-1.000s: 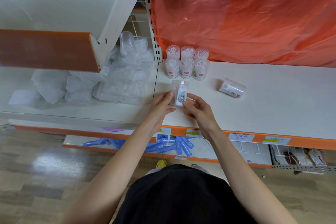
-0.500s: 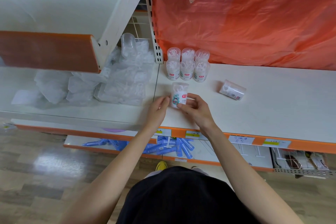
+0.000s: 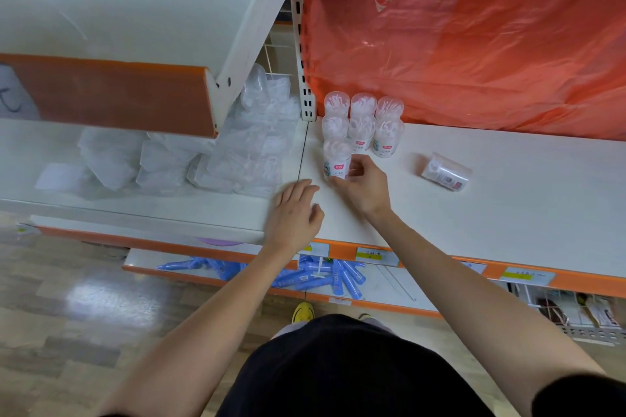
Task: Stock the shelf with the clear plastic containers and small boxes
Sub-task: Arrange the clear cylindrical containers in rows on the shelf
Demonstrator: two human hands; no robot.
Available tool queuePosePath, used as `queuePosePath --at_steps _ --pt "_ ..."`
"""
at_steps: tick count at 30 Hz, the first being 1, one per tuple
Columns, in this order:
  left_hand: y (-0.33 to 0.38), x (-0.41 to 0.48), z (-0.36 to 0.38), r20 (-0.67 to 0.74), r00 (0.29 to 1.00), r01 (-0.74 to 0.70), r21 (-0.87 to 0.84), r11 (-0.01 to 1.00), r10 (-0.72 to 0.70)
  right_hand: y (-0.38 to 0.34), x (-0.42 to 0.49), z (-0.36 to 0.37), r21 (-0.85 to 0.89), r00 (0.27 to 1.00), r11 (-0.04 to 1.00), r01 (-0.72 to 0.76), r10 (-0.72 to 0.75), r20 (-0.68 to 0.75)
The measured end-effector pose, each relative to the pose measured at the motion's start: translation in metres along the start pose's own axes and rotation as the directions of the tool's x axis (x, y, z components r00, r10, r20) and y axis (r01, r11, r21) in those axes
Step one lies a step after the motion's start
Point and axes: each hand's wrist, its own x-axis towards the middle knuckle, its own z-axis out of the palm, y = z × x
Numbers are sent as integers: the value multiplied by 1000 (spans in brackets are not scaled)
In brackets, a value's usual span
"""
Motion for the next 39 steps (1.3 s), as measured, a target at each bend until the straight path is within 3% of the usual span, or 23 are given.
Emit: queuePosePath --at_steps 12,39 --pt "1 0 1 -4 1000 23 8 1000 -23 14 14 23 -183 994 981 71 -84 -68" --pt "-2 -1 5 -33 999 18 21 1000 -17 21 14 25 -290 984 950 119 -152 -95"
